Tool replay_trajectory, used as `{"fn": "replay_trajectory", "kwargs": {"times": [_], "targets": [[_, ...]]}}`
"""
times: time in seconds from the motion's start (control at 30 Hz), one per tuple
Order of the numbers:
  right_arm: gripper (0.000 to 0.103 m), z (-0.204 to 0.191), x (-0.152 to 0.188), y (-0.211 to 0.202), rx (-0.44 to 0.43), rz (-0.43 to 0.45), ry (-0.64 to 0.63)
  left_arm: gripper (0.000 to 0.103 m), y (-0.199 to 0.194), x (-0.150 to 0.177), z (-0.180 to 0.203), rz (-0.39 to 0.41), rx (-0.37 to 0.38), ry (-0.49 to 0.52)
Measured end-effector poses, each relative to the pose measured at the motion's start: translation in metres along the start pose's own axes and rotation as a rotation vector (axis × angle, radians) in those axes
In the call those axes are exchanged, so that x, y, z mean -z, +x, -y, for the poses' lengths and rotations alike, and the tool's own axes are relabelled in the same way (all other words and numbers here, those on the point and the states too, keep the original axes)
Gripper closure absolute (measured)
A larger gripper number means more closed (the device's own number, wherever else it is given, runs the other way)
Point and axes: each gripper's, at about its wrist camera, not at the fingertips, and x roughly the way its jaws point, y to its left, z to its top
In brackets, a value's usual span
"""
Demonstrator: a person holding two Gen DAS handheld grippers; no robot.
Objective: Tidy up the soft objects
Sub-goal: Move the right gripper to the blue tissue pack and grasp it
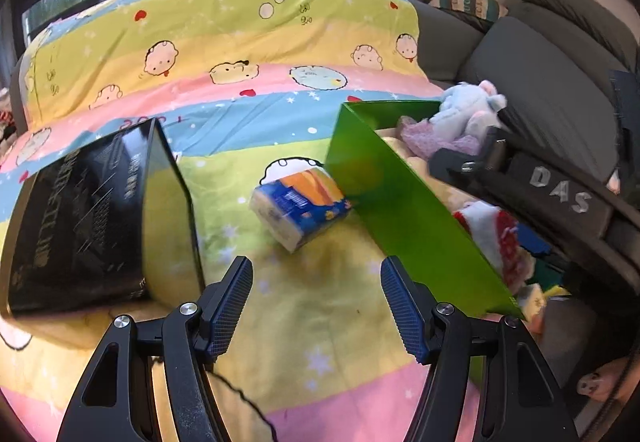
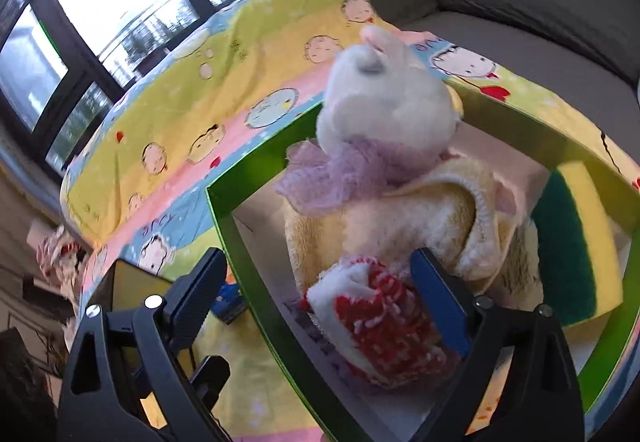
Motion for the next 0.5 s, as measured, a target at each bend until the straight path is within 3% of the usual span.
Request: {"fn": "replay_trajectory", "kwargs": {"times": [0.1,0.3,0.43,0.5], "targets": [[0.01,0.006,-0.006,-0.003,0.0,0.031,-0.01,0.036,0.012,-0.004,0.003,-0.011,-0.026,0.011],[0.01,0.01,-0.008,-0.008,-0.076,0.007,0.011,0.036,0.03,-0.011,0.014,-0.04,-0.028,0.03],[0.009,0.018,-0.011,-0.008,-0.09,-0.005,0.036,0.036,0.044,-0.02,0.02,-0.065,-0.099,0.043],[0.009,0.024,-0.011,-0.011,-0.103,-0.008,0.059,0.036,0.05,-0.024,0.019,-0.079,-0.101,0.032]]}}
